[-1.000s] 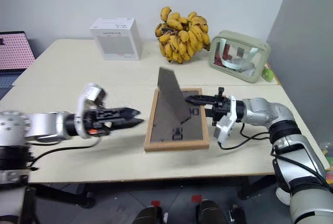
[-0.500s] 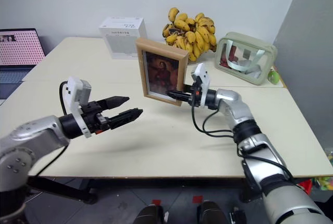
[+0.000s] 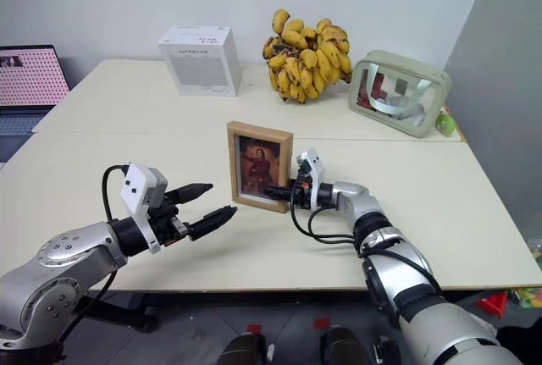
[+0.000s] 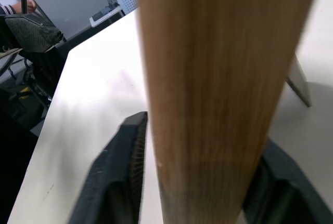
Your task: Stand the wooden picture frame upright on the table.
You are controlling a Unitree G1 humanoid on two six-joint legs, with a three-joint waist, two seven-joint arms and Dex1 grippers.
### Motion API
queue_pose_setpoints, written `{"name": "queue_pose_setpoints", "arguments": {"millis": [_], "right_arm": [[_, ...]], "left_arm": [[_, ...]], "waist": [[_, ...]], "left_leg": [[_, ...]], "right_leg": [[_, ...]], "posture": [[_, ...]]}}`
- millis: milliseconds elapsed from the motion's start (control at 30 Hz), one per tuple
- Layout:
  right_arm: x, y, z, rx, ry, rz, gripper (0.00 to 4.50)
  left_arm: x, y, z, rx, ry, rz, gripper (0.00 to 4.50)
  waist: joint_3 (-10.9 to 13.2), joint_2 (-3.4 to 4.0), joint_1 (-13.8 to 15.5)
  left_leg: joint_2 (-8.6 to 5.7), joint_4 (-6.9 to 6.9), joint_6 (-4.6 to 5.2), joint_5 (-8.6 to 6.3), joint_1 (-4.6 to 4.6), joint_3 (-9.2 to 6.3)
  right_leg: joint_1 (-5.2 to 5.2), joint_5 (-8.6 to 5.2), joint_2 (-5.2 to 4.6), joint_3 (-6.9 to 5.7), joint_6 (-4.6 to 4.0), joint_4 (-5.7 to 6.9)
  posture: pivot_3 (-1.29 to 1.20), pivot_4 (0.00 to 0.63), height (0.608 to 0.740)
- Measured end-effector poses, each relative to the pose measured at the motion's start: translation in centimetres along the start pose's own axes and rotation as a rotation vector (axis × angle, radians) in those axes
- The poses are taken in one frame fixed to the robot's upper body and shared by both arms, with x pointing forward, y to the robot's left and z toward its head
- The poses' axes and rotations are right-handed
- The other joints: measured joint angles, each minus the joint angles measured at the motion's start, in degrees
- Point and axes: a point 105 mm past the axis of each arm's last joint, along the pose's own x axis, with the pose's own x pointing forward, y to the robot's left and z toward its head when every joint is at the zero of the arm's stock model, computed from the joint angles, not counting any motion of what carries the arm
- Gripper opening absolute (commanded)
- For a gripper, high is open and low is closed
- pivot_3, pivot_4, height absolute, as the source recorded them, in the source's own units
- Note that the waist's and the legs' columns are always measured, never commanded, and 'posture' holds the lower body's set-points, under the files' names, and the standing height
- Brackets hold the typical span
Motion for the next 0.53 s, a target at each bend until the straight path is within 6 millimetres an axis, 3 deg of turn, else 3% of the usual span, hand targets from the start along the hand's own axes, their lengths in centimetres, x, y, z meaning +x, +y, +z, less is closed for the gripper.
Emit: {"name": "queue_pose_setpoints", "arguments": {"millis": [167,200,300,333,433,500,533], "right_arm": [[-2.2,-1.0,-1.4,-0.032,0.059,-0.035,4.14],[-3.6,-1.5,-1.9,-0.046,0.081,-0.054,4.39],[-7.4,-2.5,-2.3,-0.168,0.156,-0.106,4.45],[-9.9,-2.4,-2.4,-0.236,0.200,-0.133,4.45],[-13.3,-0.9,-2.8,-0.262,0.263,-0.152,4.45],[-13.6,1.0,-1.8,-0.250,0.264,-0.135,4.45],[-13.2,2.5,-0.4,-0.250,0.240,-0.113,4.45]], "left_arm": [[0.0,1.0,0.0,0.055,0.037,-0.005,4.50],[-0.1,1.5,-0.1,0.059,0.048,-0.003,4.50],[-0.3,2.7,-0.1,0.064,0.086,-0.003,4.50],[-0.3,3.4,0.0,0.073,0.100,-0.005,4.50],[-1.0,4.9,-0.1,0.061,0.136,0.014,4.50],[-1.1,5.5,0.2,0.047,0.138,0.008,4.50],[-1.0,5.8,0.7,0.045,0.132,-0.008,4.50]], "waist": [[0.0,0.00,0.1],[0.0,0.01,0.1],[0.0,0.02,0.4],[0.0,0.02,0.6],[0.0,0.08,0.4],[0.1,0.11,-0.3],[0.1,0.12,-0.8]], "left_leg": [[-0.02,-0.02,0.00,0.00,-0.01,0.02],[-0.03,-0.05,0.00,0.00,-0.03,0.03],[-0.03,-0.06,0.00,0.00,-0.09,0.04],[-0.05,-0.08,0.00,-0.01,-0.13,0.00],[-0.04,-0.14,-0.01,-0.02,-0.18,0.03],[0.03,-0.15,-0.01,-0.02,-0.11,0.13],[0.04,-0.14,-0.01,-0.02,-0.10,0.11]], "right_leg": [[0.01,-0.01,0.00,0.01,0.00,-0.06],[0.01,-0.01,-0.02,0.01,0.00,-0.08],[0.00,-0.01,-0.03,0.02,0.01,-0.17],[-0.01,-0.04,-0.05,-0.04,0.05,-0.19],[-0.12,-0.08,-0.08,-0.01,0.12,-0.14],[-0.17,-0.08,-0.03,0.07,0.13,-0.03],[-0.23,-0.08,-0.03,0.06,0.12,0.10]], "posture": [[0.00,0.150,0.740],[0.00,0.150,0.740],[0.00,0.150,0.740],[0.00,0.150,0.740],[0.00,0.150,0.740],[0.00,0.150,0.740],[0.00,0.150,0.740]]}}
